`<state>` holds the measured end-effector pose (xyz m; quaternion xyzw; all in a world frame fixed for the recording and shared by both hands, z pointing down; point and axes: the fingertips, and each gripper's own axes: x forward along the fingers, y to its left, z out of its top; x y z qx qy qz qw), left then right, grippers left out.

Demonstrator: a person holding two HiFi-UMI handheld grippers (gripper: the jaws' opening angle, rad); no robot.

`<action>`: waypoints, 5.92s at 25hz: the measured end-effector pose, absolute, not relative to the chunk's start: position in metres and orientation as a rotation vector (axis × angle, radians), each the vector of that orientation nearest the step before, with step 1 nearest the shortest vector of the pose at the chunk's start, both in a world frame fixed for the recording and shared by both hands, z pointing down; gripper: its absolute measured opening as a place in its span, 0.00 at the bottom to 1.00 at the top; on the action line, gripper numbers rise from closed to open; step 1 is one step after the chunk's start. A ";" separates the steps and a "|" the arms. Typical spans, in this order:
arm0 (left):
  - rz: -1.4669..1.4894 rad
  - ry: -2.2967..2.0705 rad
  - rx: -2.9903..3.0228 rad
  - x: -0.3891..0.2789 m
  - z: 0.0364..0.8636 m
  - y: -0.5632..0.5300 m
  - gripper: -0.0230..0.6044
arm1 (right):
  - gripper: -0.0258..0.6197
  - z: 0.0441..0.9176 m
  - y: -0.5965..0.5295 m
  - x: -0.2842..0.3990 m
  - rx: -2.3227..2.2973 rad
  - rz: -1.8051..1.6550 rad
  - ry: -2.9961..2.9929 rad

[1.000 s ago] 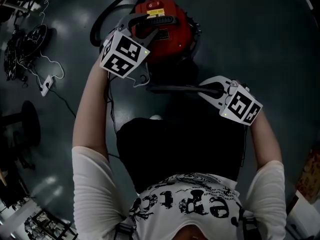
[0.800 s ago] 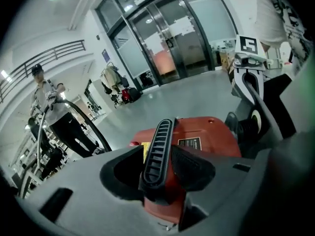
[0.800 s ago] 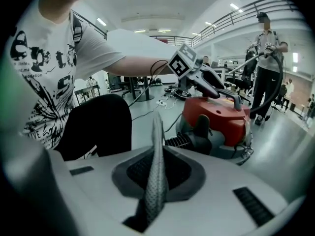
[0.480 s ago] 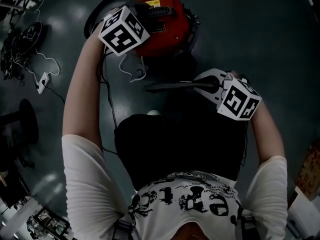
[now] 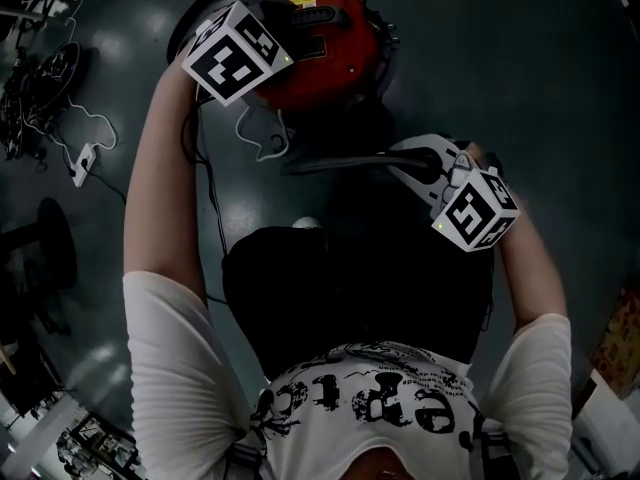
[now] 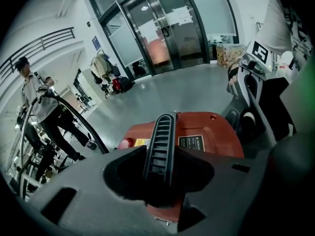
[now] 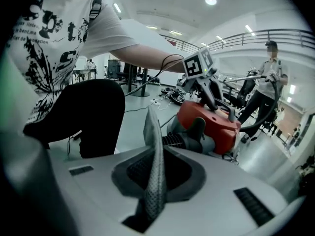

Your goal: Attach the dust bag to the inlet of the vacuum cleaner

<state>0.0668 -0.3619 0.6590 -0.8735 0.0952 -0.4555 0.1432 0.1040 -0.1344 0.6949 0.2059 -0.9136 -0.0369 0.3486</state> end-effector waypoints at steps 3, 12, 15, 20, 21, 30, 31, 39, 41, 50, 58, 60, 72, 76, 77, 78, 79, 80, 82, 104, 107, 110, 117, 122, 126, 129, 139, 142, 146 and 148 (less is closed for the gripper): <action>-1.313 0.277 -2.519 0.067 0.660 -0.362 0.28 | 0.08 0.698 -0.139 0.107 0.595 -0.107 -2.373; -1.312 0.294 -2.514 0.066 0.659 -0.361 0.28 | 0.09 0.699 -0.151 0.099 0.693 -0.115 -2.358; -1.306 0.284 -2.516 0.066 0.658 -0.362 0.28 | 0.10 0.702 -0.152 0.105 0.689 -0.035 -2.345; -1.264 0.315 -2.511 0.067 0.658 -0.363 0.28 | 0.10 0.704 -0.154 0.106 0.751 -0.008 -2.302; -1.261 0.319 -2.510 0.068 0.659 -0.363 0.28 | 0.10 0.703 -0.154 0.105 0.771 -0.016 -2.297; -1.270 0.317 -2.507 0.068 0.660 -0.364 0.28 | 0.11 0.705 -0.157 0.110 0.812 -0.085 -2.276; -1.263 0.318 -2.507 0.068 0.660 -0.364 0.28 | 0.11 0.705 -0.158 0.111 0.824 -0.094 -2.272; -1.241 0.330 -2.498 0.068 0.659 -0.365 0.27 | 0.12 0.701 -0.173 0.106 0.900 -0.189 -2.219; -1.233 0.337 -2.502 0.067 0.659 -0.365 0.27 | 0.12 0.699 -0.175 0.106 0.913 -0.172 -2.219; -1.228 0.320 -2.499 0.069 0.656 -0.364 0.27 | 0.12 0.700 -0.181 0.111 0.949 -0.053 -2.277; -1.092 0.343 -2.468 0.067 0.649 -0.364 0.27 | 0.14 0.697 -0.175 0.108 0.771 0.136 -2.309; -1.051 0.357 -2.432 0.068 0.648 -0.361 0.27 | 0.17 0.693 -0.173 0.111 0.792 0.152 -2.285; -0.284 0.669 -2.693 0.045 0.506 -0.284 0.29 | 0.17 0.556 -0.192 0.153 1.337 0.137 -2.649; -0.001 1.032 -2.945 0.013 0.518 -0.263 0.29 | 0.17 0.541 -0.196 0.166 1.568 0.110 -2.616; 0.031 1.106 -3.004 0.008 0.527 -0.260 0.29 | 0.17 0.540 -0.195 0.168 1.611 0.129 -2.617; 0.038 1.166 -3.033 0.004 0.536 -0.255 0.29 | 0.17 0.539 -0.194 0.171 1.657 0.149 -2.611; 0.032 1.222 -3.029 0.001 0.541 -0.250 0.29 | 0.17 0.540 -0.192 0.174 1.707 0.161 -2.594; 0.032 1.287 -3.001 -0.005 0.544 -0.246 0.29 | 0.15 0.542 -0.190 0.177 1.755 0.160 -2.566; 0.079 1.453 -2.935 -0.021 0.549 -0.240 0.14 | 0.04 0.550 -0.186 0.179 1.821 0.129 -2.500; -0.287 1.656 -2.888 0.002 0.222 -0.134 0.04 | 0.04 0.204 -0.108 0.183 1.776 0.216 -2.399; -0.252 1.676 -2.880 0.003 0.166 -0.110 0.04 | 0.04 0.153 -0.085 0.189 1.816 0.199 -2.392; -0.242 1.685 -2.854 -0.007 0.135 -0.088 0.04 | 0.04 0.131 -0.060 0.190 1.847 0.152 -2.354; -0.206 1.726 -2.813 -0.026 0.084 -0.042 0.04 | 0.04 0.081 -0.008 0.178 1.817 0.082 -2.372; -0.198 1.669 -2.838 -0.018 0.078 -0.009 0.04 | 0.04 0.061 0.019 0.175 1.846 0.024 -2.384; -0.162 1.666 -2.844 -0.015 0.076 0.011 0.04 | 0.04 0.056 0.038 0.169 1.820 -0.034 -2.401; -0.153 1.633 -2.852 -0.013 0.071 0.019 0.04 | 0.04 0.056 0.045 0.167 1.813 -0.031 -2.408; -0.143 1.638 -2.827 -0.017 0.065 0.023 0.04 | 0.04 0.060 0.048 0.162 1.791 -0.076 -2.392; -0.142 1.601 -2.821 -0.016 0.062 0.021 0.04 | 0.04 0.061 0.047 0.162 1.803 -0.079 -2.380; -0.141 1.570 -2.809 -0.014 0.058 0.020 0.04 | 0.04 0.061 0.047 0.161 1.805 -0.073 -2.382; -0.137 1.561 -2.804 -0.013 0.057 0.020 0.04 | 0.04 0.060 0.047 0.160 1.800 -0.068 -2.388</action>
